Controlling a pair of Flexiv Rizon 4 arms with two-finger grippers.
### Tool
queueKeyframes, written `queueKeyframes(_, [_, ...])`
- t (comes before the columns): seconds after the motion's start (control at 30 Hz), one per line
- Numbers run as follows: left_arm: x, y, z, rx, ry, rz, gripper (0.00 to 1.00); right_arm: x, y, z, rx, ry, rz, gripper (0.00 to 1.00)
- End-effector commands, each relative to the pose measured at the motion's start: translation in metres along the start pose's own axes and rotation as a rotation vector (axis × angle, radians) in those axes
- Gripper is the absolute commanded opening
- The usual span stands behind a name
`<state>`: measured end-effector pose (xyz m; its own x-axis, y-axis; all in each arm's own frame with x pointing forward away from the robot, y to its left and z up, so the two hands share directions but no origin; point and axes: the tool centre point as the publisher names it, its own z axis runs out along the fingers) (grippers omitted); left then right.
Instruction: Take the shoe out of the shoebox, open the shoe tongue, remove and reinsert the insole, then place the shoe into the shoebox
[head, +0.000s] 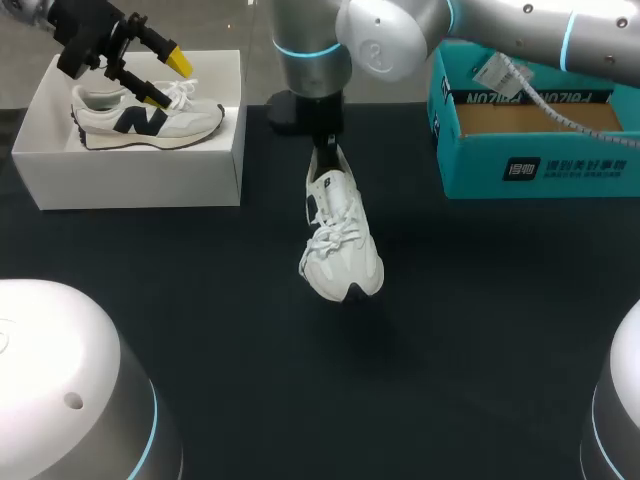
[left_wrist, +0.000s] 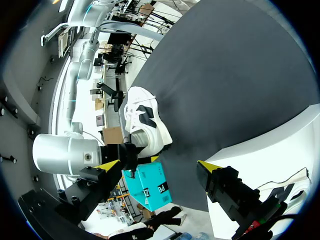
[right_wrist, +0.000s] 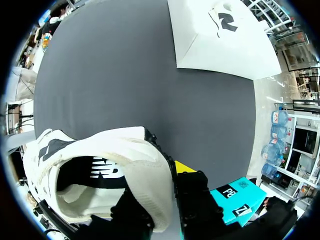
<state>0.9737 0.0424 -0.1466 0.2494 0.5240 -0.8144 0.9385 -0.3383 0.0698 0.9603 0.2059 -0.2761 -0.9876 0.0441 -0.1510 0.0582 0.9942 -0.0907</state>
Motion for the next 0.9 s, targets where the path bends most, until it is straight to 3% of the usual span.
queueKeyframes(0.03, [0.000, 0.000, -0.001, 0.002, 0.002, 0.001, 1.00, -0.008, -0.021, -0.070, -0.041, -0.012, -0.007, 0.00])
queueKeyframes(0.37, [0.000, 0.000, -0.001, 0.002, 0.002, 0.001, 1.00, -0.033, -0.039, -0.125, -0.008, -0.029, 0.015, 0.00])
queueKeyframes(0.63, [0.000, 0.000, -0.001, 0.002, 0.002, 0.001, 1.00, -0.034, -0.039, -0.154, -0.068, -0.105, 0.021, 0.00])
queueKeyframes(0.9, [0.000, 0.000, -0.001, 0.002, 0.002, 0.001, 1.00, -0.033, -0.036, -0.157, -0.094, -0.120, 0.014, 0.00])
